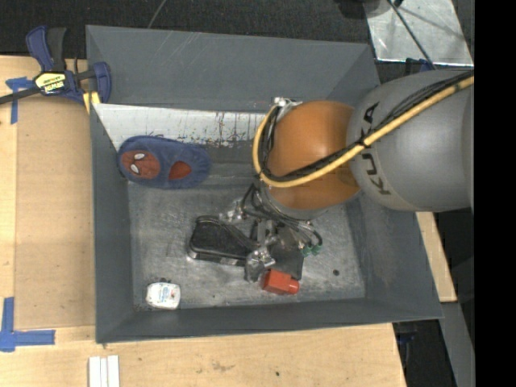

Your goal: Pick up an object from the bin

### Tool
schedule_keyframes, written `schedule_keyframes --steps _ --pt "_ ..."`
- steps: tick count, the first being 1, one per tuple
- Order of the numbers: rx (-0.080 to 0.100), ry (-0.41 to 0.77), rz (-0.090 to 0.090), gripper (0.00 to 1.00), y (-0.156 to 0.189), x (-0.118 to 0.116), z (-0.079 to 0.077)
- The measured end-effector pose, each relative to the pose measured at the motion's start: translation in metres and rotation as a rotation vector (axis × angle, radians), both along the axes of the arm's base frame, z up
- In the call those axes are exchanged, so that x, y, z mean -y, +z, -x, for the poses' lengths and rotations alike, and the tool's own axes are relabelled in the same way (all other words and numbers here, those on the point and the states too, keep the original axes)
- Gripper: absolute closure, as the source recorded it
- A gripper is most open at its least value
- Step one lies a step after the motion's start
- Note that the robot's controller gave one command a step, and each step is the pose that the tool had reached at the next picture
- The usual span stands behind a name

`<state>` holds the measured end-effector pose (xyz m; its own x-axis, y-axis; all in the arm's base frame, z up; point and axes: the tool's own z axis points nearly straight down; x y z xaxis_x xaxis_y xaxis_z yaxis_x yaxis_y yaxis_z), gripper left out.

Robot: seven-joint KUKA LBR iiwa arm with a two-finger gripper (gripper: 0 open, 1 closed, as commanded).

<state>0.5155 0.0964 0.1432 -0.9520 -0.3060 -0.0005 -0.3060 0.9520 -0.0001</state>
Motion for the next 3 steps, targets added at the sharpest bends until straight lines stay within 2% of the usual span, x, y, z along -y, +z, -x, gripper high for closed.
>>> schedule_keyframes --steps 1,2,3 --pt "0.006 -0.162 -0.001 0.0 -0.029 0.005 -0.009" --pt "0.008 -0.165 -0.002 1.0 -0.031 0.005 -0.01" --pt "0.011 -0.182 -0.004 1.0 0.112 -0.019 0.002"
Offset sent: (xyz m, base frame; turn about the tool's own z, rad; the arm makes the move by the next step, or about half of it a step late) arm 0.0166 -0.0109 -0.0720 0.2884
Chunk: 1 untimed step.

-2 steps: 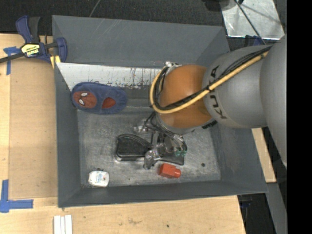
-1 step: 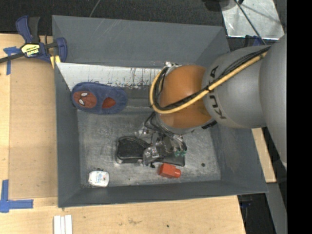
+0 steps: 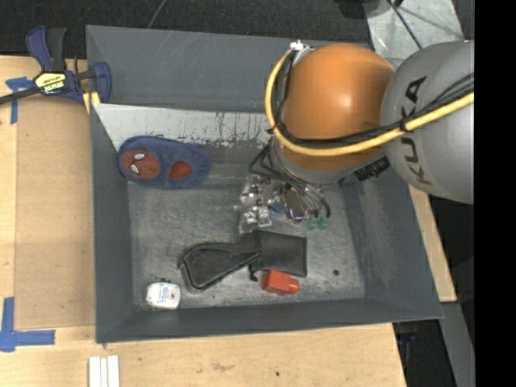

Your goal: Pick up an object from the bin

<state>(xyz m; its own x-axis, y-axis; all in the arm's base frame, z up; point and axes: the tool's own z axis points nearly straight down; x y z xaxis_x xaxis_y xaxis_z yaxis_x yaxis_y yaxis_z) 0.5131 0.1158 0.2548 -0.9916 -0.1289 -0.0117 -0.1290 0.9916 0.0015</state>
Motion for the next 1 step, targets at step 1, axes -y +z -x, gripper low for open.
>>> schedule_keyframes --steps 1 --pt "-0.008 0.0 0.002 0.0 -0.0046 0.0009 0.0013"
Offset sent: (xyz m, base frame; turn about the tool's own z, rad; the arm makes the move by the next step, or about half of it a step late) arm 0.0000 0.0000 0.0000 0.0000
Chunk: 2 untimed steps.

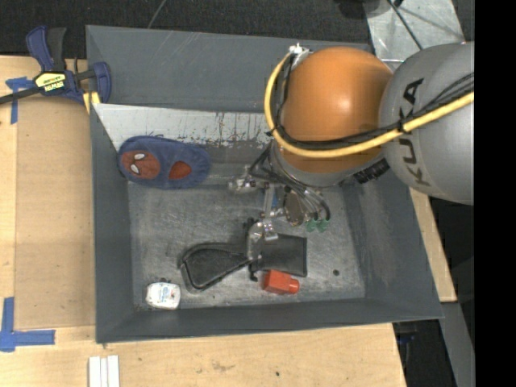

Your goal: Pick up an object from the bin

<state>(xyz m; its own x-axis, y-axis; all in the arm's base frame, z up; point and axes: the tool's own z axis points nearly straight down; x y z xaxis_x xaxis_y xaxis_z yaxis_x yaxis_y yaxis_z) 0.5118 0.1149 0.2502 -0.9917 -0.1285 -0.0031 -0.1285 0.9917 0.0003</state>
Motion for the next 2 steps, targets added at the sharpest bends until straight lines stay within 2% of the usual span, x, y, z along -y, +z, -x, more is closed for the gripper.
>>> schedule_keyframes --steps 1,2 --pt "0.006 0.251 0.0 0.0 -0.1608 0.0611 -0.0142" --pt "0.003 0.251 -0.001 1.0 -0.1615 0.0612 -0.0138"
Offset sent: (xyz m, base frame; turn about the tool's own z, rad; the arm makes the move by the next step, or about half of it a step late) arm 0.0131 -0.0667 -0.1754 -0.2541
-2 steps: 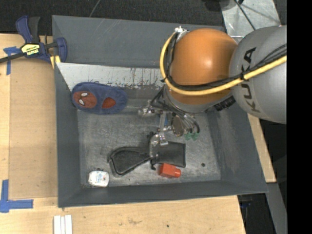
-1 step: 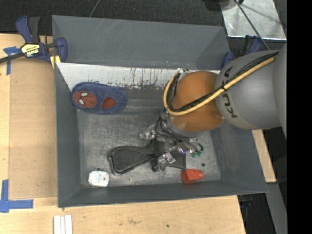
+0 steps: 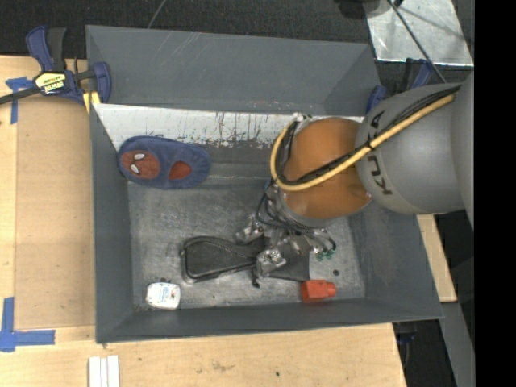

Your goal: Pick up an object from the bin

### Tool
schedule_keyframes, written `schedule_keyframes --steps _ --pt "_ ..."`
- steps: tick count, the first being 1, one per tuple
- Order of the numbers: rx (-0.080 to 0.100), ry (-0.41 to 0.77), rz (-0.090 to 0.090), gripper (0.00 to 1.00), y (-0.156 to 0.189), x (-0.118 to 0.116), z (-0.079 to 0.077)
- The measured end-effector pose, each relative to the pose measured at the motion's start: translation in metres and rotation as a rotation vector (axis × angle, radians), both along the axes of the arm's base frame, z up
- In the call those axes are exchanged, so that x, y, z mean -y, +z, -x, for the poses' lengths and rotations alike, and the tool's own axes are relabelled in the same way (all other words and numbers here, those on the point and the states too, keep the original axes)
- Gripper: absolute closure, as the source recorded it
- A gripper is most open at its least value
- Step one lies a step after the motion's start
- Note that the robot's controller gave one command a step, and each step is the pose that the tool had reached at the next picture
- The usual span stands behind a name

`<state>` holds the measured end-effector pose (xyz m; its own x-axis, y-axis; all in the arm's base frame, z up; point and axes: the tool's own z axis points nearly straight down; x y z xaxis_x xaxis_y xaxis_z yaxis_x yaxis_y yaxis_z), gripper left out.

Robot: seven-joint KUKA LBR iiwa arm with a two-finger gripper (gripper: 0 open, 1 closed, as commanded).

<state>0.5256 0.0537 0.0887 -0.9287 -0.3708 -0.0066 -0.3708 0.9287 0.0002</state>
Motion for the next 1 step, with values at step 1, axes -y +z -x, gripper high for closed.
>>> schedule_keyframes --steps 1 --pt "-0.005 0.32 0.005 1.0 0.1214 0.0031 0.0086"
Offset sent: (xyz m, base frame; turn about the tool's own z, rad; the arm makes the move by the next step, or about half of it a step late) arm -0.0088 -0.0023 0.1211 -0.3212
